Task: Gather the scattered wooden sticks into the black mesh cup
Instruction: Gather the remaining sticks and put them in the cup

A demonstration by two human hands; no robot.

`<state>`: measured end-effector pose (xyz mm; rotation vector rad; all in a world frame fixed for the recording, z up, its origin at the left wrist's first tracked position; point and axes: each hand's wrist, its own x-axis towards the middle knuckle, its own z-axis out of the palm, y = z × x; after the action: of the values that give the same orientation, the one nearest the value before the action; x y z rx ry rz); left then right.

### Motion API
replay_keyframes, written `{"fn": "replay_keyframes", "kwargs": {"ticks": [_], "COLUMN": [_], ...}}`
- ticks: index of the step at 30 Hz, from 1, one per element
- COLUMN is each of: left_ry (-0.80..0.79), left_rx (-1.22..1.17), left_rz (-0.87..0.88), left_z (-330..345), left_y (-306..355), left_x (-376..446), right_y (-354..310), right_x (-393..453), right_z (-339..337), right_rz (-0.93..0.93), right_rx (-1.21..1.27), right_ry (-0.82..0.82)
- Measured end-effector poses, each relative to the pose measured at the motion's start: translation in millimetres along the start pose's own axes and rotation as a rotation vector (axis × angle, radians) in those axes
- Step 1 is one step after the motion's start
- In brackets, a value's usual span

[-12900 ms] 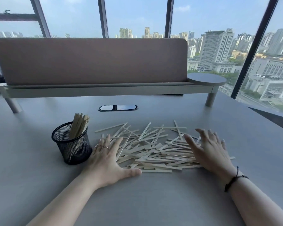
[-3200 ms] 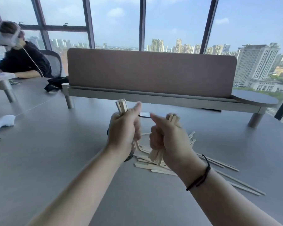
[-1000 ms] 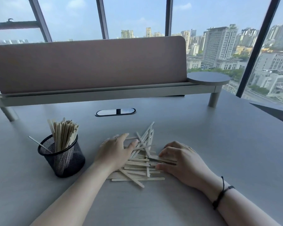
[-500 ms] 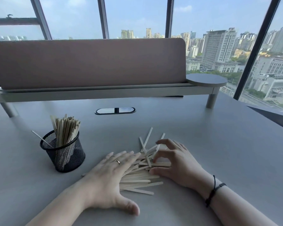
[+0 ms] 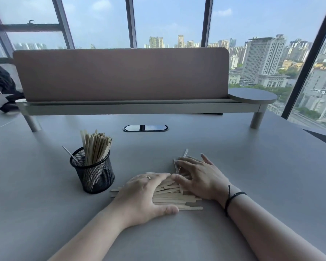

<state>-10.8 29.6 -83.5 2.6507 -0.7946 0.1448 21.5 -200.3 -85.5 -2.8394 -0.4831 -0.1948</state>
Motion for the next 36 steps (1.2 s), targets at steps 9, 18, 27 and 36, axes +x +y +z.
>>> {"fn": "replay_keyframes", "kwargs": {"ticks": [9,18,27,36], "left_ry": [0.035,0.051,-0.047,-0.059], "left_rx": [-0.013,-0.025,0.188,0.251], "left_rz": [-0.03,-0.001,0.062,0.021], "left_z": [0,-2,12,4], "left_y": [-1,-2,5,18], "left_x": [0,-1,5,10], "right_y": [-1,-10,-22,-18], "right_x": [-18,-42,-45,-42], "right_z": [0,3,4,5], "right_rz": [0.019,-0.076,-0.046,0.032], "right_rx": [0.03,-0.002,-0.071,-0.022], "right_ry": [0.242,0.259,0.256,0.211]}}
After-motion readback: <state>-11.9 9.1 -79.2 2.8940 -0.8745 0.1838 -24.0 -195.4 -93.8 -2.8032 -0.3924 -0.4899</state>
